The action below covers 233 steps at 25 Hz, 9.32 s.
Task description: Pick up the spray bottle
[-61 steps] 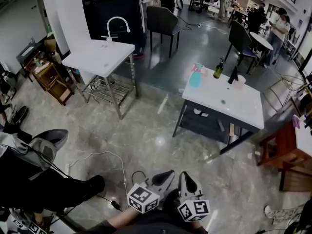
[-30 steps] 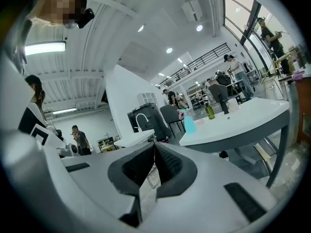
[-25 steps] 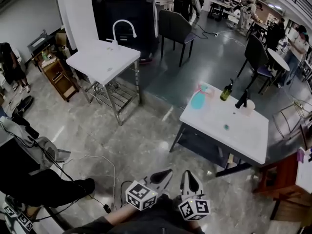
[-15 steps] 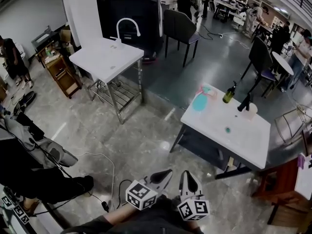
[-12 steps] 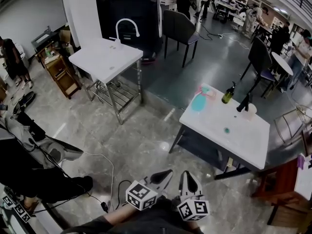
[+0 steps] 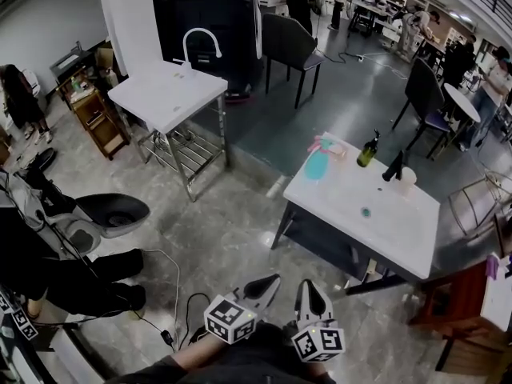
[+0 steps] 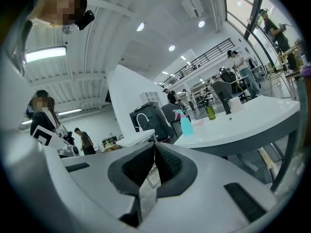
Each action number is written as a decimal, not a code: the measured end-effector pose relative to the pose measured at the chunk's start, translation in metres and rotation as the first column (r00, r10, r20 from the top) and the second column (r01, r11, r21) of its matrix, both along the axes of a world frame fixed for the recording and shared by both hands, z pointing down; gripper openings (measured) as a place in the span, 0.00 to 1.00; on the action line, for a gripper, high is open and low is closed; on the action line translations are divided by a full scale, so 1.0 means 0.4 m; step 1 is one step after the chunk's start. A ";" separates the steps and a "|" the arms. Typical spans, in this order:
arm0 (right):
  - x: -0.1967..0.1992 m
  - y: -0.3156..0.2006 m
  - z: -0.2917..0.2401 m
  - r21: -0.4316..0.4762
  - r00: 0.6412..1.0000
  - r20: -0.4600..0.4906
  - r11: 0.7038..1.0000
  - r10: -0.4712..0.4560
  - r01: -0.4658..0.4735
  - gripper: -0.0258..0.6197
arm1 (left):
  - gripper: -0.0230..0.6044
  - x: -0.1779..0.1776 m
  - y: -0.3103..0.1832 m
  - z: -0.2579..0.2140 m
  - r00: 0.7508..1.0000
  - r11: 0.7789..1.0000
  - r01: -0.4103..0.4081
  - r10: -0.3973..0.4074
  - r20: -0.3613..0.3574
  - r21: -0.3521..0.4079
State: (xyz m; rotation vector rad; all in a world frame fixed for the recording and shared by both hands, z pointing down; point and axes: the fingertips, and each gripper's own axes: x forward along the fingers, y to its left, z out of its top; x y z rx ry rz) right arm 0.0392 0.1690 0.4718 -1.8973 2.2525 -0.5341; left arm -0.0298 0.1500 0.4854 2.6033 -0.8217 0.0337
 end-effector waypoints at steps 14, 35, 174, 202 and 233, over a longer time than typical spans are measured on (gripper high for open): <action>0.046 0.011 0.025 -0.031 0.999 0.050 0.999 -0.008 0.010 0.05 | 0.04 0.057 0.014 0.023 0.999 0.999 -0.008 0.010 0.037 -0.042; 0.118 -0.286 0.003 -0.023 1.000 0.025 1.000 -0.013 0.014 0.05 | 0.04 0.127 -0.284 0.000 1.000 0.999 -0.004 0.005 0.008 -0.039; 0.246 -1.173 0.143 -0.016 0.807 -0.473 0.919 -0.355 0.395 0.65 | 0.04 0.225 -1.049 0.160 0.996 0.984 0.060 -0.047 0.075 -0.170; 0.471 -0.949 -0.103 -0.035 0.894 -0.435 0.995 -0.104 0.098 0.65 | 0.04 0.514 -0.924 -0.091 0.940 0.940 -0.335 0.330 -0.081 -0.063; 0.623 -0.831 -0.117 0.037 0.874 -0.479 0.997 0.077 -0.067 0.65 | 0.04 0.669 -0.827 -0.066 0.859 0.857 -0.512 0.511 -0.023 -0.063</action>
